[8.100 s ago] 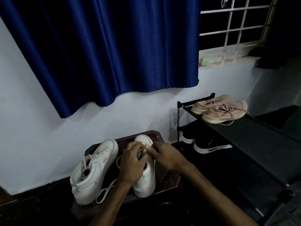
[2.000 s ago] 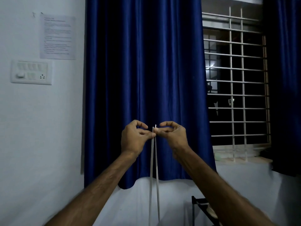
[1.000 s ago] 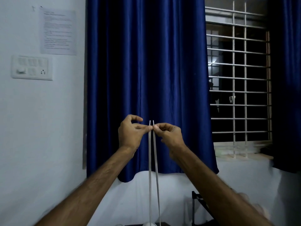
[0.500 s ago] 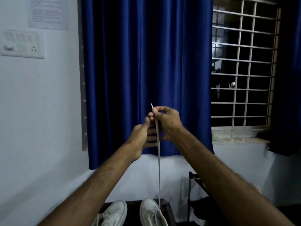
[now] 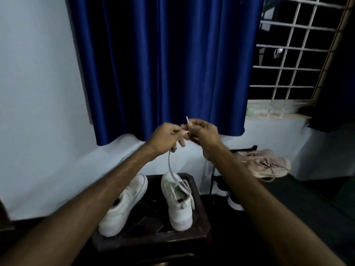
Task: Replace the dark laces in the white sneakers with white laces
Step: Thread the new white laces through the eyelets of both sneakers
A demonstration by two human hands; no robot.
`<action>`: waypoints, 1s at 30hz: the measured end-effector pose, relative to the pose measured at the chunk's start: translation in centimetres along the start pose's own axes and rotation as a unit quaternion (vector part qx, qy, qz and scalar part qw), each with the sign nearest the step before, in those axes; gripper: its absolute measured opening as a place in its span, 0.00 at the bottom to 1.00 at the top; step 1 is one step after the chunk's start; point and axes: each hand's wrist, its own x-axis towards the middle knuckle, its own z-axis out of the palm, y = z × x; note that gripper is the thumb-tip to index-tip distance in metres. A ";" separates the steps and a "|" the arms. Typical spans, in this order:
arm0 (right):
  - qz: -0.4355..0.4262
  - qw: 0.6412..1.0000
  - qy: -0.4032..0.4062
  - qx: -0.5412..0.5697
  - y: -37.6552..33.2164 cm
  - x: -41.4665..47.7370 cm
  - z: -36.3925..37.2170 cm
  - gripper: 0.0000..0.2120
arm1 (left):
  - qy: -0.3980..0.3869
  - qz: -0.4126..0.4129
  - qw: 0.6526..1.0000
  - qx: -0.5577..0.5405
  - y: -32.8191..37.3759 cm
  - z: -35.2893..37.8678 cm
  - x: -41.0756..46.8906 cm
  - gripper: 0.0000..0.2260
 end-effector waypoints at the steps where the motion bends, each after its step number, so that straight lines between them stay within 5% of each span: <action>1: 0.028 0.999 0.027 -0.004 2.5 -0.7 -1.2 0.06 | -0.020 0.000 0.999 0.028 -1.3 0.8 -0.5 0.09; 5: 0.080 0.988 0.131 -0.021 10.9 -3.8 -5.1 0.05 | -0.110 0.011 0.983 0.145 -4.8 3.6 -2.0 0.05; 7: 0.098 0.977 0.142 -0.124 14.1 -5.0 -6.7 0.10 | -0.137 0.025 0.976 0.170 -5.9 4.4 -2.2 0.07; 9: 0.100 0.963 0.088 -0.233 15.7 -5.9 -7.4 0.13 | -0.145 0.028 0.972 0.185 -6.8 4.6 -2.2 0.09; 13: 0.120 0.955 -0.067 -0.265 13.8 -7.3 -6.7 0.20 | -0.123 0.001 0.975 0.184 -8.2 4.2 -2.1 0.10; 16: 0.065 0.897 -0.149 -0.410 13.4 -6.8 -7.0 0.16 | -0.113 -0.010 0.979 0.167 -8.6 4.3 -2.2 0.10; 22: 0.049 0.854 -0.166 -0.491 11.9 -5.7 -6.7 0.08 | -0.127 -0.003 0.976 0.176 -8.7 5.1 -2.5 0.06; 26: -0.027 0.812 -0.131 -0.568 5.4 -3.7 -5.8 0.10 | -0.117 0.008 0.988 0.100 -7.0 5.6 -2.1 0.09; 30: -0.157 0.752 -0.096 -0.632 -3.7 -1.6 -2.8 0.04 | -0.144 -0.035 0.980 -0.136 -2.1 5.3 -1.2 0.21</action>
